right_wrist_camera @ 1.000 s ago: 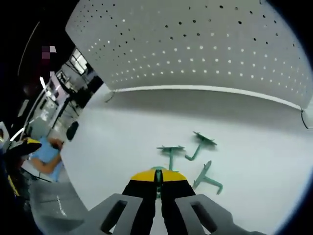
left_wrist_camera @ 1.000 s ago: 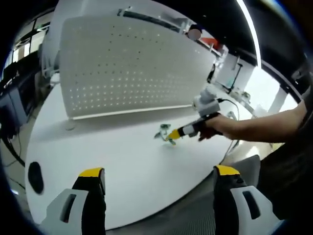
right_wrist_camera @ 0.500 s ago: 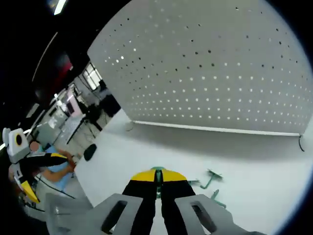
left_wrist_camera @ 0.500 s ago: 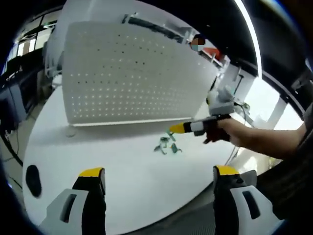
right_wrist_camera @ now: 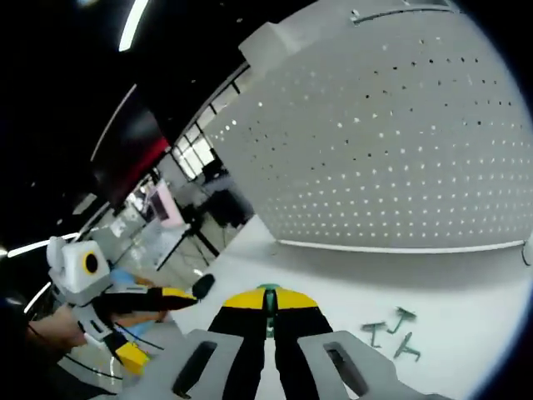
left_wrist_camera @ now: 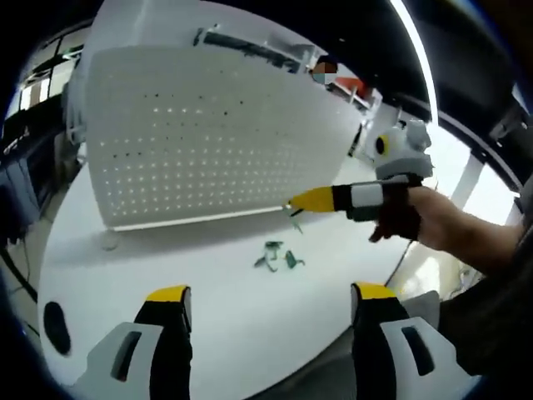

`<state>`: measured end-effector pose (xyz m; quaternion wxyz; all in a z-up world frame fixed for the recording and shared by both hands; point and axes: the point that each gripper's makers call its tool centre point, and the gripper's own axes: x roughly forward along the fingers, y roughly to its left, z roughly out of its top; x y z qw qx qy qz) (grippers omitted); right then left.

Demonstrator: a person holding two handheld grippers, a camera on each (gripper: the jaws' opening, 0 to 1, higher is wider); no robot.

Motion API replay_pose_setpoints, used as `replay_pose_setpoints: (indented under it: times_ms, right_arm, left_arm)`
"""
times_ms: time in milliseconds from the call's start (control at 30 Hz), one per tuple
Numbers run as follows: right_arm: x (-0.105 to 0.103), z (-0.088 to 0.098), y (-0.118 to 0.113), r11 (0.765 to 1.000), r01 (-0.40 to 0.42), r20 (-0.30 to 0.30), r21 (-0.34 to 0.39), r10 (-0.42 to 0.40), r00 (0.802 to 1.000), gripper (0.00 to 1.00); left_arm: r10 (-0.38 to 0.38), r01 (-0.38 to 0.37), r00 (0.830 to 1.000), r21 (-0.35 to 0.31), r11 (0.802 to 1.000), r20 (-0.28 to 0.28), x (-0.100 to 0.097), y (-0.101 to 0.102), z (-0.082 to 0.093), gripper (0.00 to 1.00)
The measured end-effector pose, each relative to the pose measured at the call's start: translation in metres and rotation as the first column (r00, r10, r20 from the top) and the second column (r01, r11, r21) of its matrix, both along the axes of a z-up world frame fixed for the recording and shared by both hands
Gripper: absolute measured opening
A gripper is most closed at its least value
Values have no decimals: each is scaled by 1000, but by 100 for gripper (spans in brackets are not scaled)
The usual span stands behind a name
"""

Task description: Insert the hook assembly into the mounting plate slot until the hook locks in place.

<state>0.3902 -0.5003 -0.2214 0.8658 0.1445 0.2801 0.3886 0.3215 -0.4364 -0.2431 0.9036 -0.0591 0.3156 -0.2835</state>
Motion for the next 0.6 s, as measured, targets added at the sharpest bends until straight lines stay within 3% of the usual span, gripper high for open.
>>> replay_pose_setpoints:
  times_ms: [400,600]
  right_arm:
    - [-35,14,19,997,-66,26,50,64,998,0]
    - [-49,16,31,993,-90,31,72,88,996,0]
  left_arm:
    - [-1,0,1000,-63,998,-21,-1,-11,2,62]
    - [8,-14,999,-170,985,-36,-2,-16,11,49]
